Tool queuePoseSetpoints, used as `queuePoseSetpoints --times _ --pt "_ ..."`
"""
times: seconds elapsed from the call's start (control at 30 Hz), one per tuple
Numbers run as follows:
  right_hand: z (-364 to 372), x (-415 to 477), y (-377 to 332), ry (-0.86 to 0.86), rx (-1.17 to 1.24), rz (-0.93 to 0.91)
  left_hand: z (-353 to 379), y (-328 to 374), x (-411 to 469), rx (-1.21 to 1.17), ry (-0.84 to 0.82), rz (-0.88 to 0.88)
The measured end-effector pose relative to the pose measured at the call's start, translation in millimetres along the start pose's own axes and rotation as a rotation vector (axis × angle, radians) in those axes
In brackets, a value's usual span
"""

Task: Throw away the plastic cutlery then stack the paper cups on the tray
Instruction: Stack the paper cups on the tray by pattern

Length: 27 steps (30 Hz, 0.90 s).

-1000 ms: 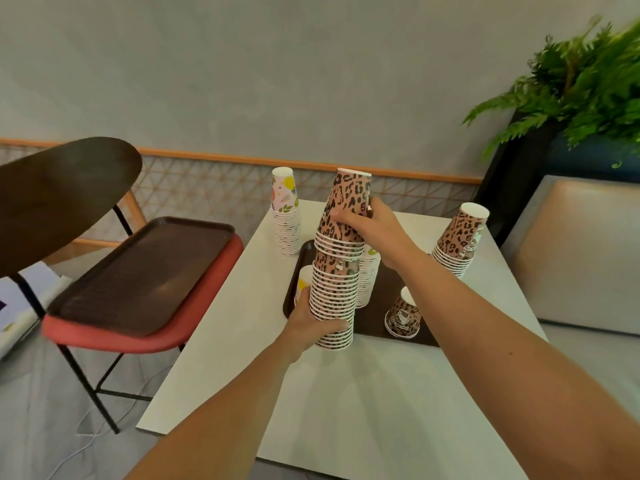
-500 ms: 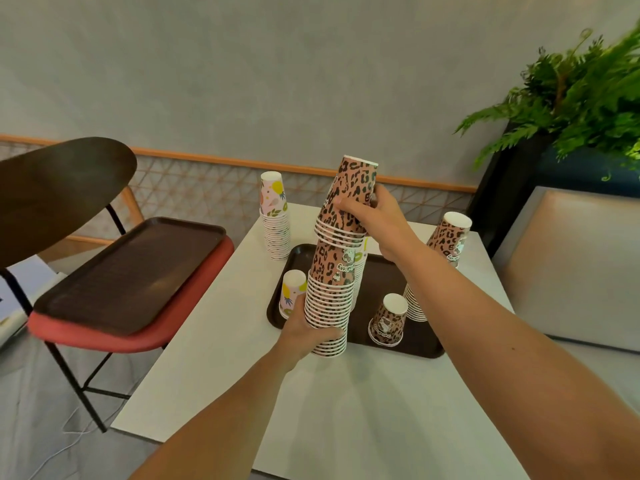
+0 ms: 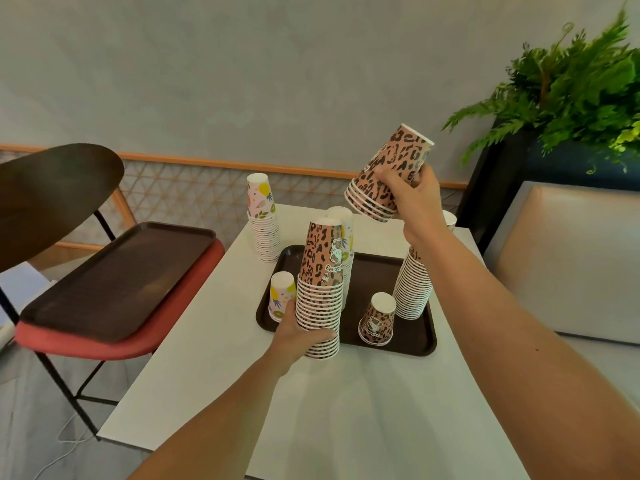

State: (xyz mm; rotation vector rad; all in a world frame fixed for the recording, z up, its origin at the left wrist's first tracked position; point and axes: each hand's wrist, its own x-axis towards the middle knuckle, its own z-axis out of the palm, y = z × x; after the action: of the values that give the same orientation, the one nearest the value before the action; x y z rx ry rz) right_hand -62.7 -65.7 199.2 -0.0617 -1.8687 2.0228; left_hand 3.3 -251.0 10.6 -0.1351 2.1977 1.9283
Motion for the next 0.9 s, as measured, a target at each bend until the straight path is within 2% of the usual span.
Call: queuePoseSetpoints --times 0.17,0.4,0.73,0.9 --pt "-28 -2 27 0.09 -0.093 -0.017 3 4 5 -0.029 -0.002 0.016" --pt "-52 -22 98 0.12 -0.32 0.014 7 6 8 -0.039 0.012 0.013" --pt "-61 -49 167 0.05 -0.464 0.058 10 7 8 -0.035 0.028 0.001" --pt "-67 -59 186 -0.078 -0.466 0.136 11 8 8 -0.028 0.026 -0.002"
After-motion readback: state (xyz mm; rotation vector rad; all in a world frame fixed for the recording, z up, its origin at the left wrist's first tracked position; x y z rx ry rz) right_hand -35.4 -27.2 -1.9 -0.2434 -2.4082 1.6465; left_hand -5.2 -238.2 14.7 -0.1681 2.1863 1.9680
